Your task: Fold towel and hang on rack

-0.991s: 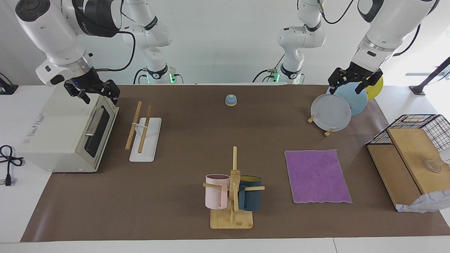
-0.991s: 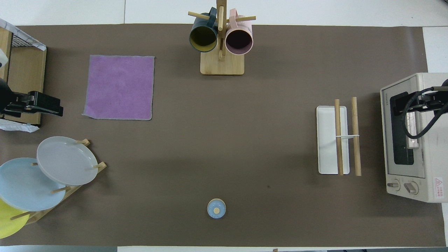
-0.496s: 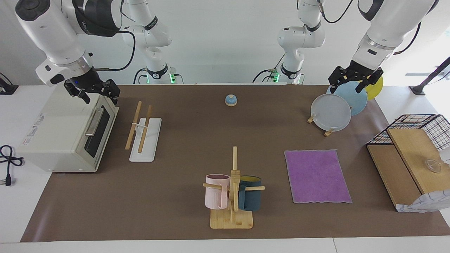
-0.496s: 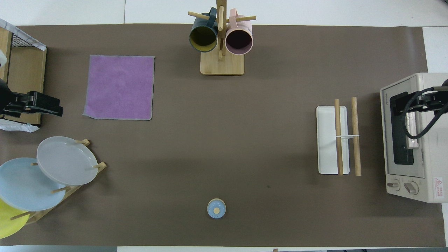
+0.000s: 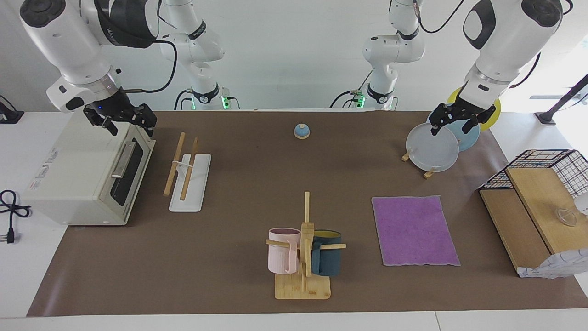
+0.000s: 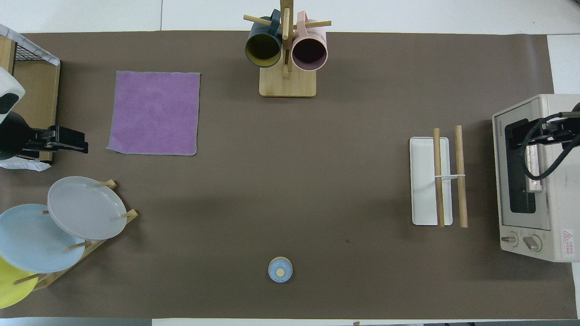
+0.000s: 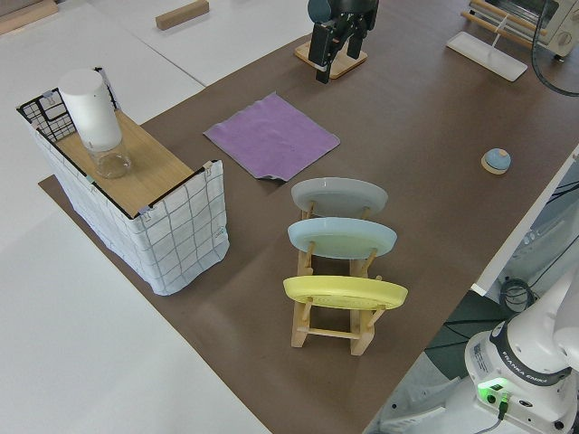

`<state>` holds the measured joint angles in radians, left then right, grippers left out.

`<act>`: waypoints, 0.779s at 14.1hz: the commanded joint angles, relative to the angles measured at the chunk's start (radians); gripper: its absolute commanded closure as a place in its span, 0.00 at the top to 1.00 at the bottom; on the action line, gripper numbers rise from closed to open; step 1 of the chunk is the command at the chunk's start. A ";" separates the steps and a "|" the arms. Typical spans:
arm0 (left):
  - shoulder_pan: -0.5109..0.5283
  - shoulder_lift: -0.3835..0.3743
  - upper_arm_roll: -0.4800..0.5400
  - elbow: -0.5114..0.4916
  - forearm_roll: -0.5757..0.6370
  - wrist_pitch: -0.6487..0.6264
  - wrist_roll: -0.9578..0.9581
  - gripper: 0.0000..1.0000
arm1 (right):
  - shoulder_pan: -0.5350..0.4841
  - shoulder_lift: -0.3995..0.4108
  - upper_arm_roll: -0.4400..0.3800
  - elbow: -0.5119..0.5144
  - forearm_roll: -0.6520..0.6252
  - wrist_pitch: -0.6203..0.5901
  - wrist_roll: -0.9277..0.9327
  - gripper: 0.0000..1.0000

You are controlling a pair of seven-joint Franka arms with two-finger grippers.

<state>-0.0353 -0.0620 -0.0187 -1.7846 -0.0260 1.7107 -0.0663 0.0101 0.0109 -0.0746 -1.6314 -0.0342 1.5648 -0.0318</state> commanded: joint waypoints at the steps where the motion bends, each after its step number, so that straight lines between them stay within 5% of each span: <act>1: 0.041 -0.015 0.000 -0.151 -0.022 0.171 0.005 1.00 | -0.012 -0.020 0.007 -0.022 0.003 0.011 -0.022 1.00; 6: 0.083 0.172 -0.001 -0.179 -0.023 0.354 0.008 1.00 | -0.012 -0.020 0.007 -0.022 0.003 0.011 -0.022 1.00; 11: 0.098 0.255 -0.001 -0.180 -0.084 0.450 0.005 1.00 | -0.012 -0.020 0.007 -0.022 0.003 0.011 -0.022 1.00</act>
<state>0.0621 0.1824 -0.0172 -1.9700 -0.0756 2.1284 -0.0644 0.0101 0.0108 -0.0746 -1.6314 -0.0342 1.5648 -0.0318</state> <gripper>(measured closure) 0.000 0.000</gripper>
